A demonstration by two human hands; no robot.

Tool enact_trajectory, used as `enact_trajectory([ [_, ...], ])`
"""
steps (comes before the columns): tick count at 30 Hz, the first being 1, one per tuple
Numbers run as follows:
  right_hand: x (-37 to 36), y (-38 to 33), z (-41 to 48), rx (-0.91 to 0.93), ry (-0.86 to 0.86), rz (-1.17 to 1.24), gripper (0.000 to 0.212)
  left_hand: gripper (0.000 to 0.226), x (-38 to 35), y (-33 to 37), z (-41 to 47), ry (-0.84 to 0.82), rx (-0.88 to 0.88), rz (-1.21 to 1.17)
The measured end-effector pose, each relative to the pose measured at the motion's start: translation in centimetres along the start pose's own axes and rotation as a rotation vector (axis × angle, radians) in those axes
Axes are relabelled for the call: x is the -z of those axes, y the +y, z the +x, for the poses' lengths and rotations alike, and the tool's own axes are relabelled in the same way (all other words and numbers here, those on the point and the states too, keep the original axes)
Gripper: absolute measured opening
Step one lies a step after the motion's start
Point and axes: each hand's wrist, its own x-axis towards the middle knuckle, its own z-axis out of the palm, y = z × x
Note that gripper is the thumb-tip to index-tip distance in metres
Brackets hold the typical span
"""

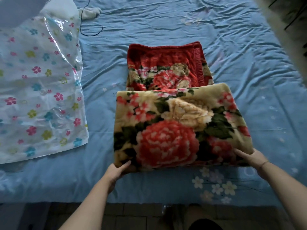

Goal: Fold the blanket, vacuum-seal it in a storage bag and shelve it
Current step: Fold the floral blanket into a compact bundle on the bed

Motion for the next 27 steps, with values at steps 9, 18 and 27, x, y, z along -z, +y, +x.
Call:
enact_trajectory([
  [9,1.7,0.4,-3.8,0.158,0.048,-0.034,0.034,0.023,0.5,1.1,-5.2,0.185,-0.139,-0.005],
  [18,4.4,11.4,-11.6,0.196,-0.028,-0.190,0.064,0.056,1.2,-11.4,-13.5,0.183,-0.025,0.063],
  [27,7.2,17.3,-18.1,0.205,-0.044,-0.272,0.087,0.066,-0.7,-18.5,-22.0,0.170,0.038,-0.060],
])
